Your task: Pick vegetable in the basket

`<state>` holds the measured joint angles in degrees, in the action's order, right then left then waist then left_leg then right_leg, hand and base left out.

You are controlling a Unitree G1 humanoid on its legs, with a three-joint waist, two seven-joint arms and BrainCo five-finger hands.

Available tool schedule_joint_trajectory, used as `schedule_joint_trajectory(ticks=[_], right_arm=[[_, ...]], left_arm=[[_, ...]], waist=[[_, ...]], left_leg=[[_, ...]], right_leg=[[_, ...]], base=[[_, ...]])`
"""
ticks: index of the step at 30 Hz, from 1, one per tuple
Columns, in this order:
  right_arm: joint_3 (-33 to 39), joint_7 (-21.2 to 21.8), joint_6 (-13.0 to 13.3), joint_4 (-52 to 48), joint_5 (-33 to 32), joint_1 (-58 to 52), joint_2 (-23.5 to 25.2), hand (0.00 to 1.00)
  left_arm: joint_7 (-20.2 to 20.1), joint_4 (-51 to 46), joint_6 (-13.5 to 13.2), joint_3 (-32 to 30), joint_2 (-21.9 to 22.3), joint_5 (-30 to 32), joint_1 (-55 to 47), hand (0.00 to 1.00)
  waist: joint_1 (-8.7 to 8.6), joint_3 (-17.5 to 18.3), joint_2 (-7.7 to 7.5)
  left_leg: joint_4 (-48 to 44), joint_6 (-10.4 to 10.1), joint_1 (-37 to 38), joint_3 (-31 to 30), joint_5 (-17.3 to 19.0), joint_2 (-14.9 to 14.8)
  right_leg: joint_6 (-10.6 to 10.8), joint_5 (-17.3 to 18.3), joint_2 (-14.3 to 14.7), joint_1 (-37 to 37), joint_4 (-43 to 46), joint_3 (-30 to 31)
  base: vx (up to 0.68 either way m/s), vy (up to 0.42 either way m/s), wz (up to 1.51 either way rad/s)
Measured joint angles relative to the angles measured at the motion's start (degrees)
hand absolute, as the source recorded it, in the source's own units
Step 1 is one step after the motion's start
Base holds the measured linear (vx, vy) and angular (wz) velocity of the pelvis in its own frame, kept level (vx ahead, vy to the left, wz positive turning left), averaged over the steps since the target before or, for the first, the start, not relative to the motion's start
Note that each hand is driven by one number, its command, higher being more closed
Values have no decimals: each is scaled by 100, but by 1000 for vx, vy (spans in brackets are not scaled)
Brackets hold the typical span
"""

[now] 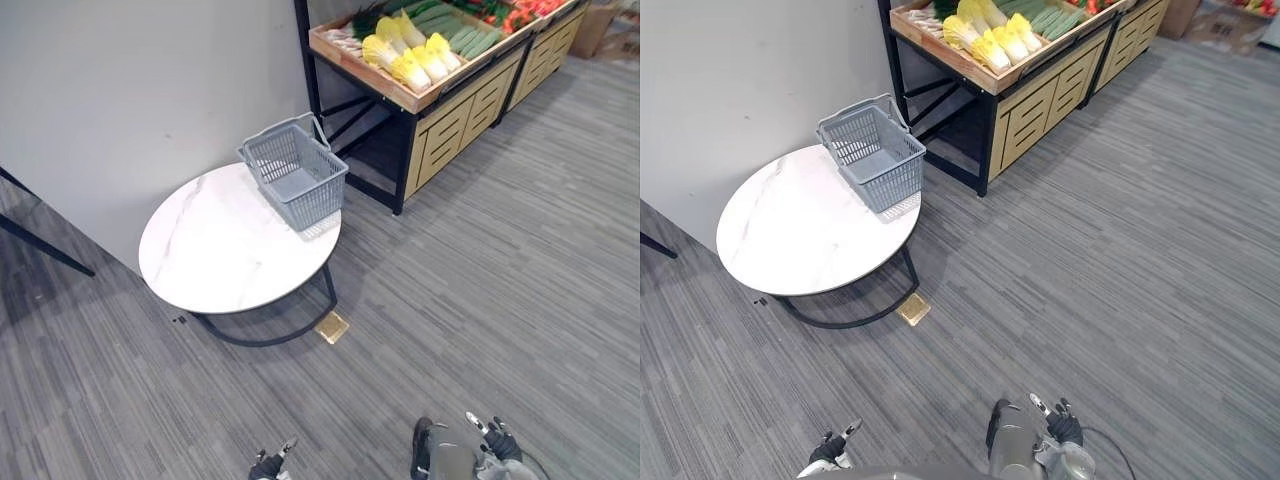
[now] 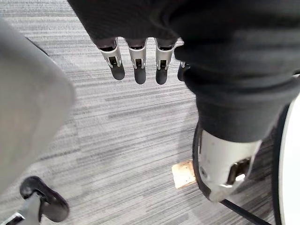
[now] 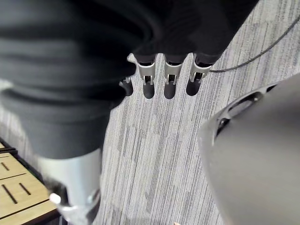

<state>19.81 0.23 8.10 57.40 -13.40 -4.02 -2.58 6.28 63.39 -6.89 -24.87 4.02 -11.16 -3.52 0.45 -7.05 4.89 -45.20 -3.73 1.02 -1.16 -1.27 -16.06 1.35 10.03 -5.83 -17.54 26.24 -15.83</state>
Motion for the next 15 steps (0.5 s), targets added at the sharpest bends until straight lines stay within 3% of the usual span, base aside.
schedule_joint_trajectory(ticks=[1, 2, 4, 6, 8, 9, 10, 11, 12, 13, 15], right_arm=[[-1, -17, -17, 35, -1, 1, -5, 0], [-19, -56, -33, 132, -5, -5, 27, 0], [-75, -66, -38, 216, -9, -2, 59, 0], [-187, -60, -37, 278, -10, 71, 72, 0], [-184, -57, -45, 465, -10, 234, 88, 0], [-192, -56, -44, 446, -10, 210, 92, 0], [-221, -58, -31, 381, -11, 142, 77, 0], [-231, -64, -34, 381, -10, 84, 10, 0], [-252, -83, -51, 458, -10, 68, -54, 0], [-366, -95, -49, 499, -9, 70, -30, 0], [-446, -100, -40, 641, 1, 172, -11, 0]], left_arm=[[1, -1, 1, -3, -12, 0, 0, 0], [2, -17, -4, -10, -78, -77, -9, 0], [-6, -93, -15, 33, -147, -149, -13, 0], [-2, -188, -42, 173, -190, -182, -21, 0], [5, -219, -94, 233, -211, -401, 0, 0], [11, -230, -105, 262, -211, -404, 0, 0], [27, -222, -133, 345, -199, -389, -14, 0], [40, -201, -134, 443, -193, -385, -35, 0], [13, -184, -137, 489, -209, -419, -13, 0], [23, -191, -149, 612, -386, -341, 17, 0], [21, -186, -164, 588, -478, -368, 50, 0]], waist=[[16, -34, 16], [99, -133, -83], [146, -170, -187], [151, -163, -231], [227, -162, -233], [234, -167, -239], [225, -167, -208], [221, -142, -128], [258, -133, -138], [176, -65, -388], [200, -128, -536]], left_leg=[[-479, -8, -205, 130, 11, -108], [-1336, 52, -484, 626, 282, -221], [-1578, 64, -702, 991, 568, -162], [-1415, 21, -1403, 1470, 1036, 2], [-105, 81, -1895, 2228, 1327, 168], [379, 142, -1900, 2440, 1278, 232], [1430, 260, -1884, 2792, 972, 401], [2215, 308, -1863, 2874, 563, 495], [2625, 1039, -1893, 2771, 164, 672], [2836, 937, -1882, 2753, 193, 969], [2923, 984, -1886, 2707, 284, 1144]], right_leg=[[-19, 11, 80, 287, -156, -15], [-43, 23, 136, 1031, -584, -8], [-44, 23, 88, 1577, -913, -13], [-41, 24, 31, 2235, -1511, -92], [24, 57, -75, 2635, -1842, -148], [106, 108, -115, 2760, -1881, -204], [338, 265, -140, 3024, -1972, -277], [428, 446, -55, 3194, -2025, -286], [522, 729, -29, 3359, -2035, -197], [347, 663, -163, 3368, -2118, -43], [243, 332, -213, 3377, -2222, 269]], base=[[754, -292, 9], [592, -209, 3], [496, -153, 13], [472, -84, 15], [411, 21, -11], [533, 103, 1], [381, 114, 13], [581, 203, 19], [480, 190, 53], [466, 185, 57], [437, 186, 43]])
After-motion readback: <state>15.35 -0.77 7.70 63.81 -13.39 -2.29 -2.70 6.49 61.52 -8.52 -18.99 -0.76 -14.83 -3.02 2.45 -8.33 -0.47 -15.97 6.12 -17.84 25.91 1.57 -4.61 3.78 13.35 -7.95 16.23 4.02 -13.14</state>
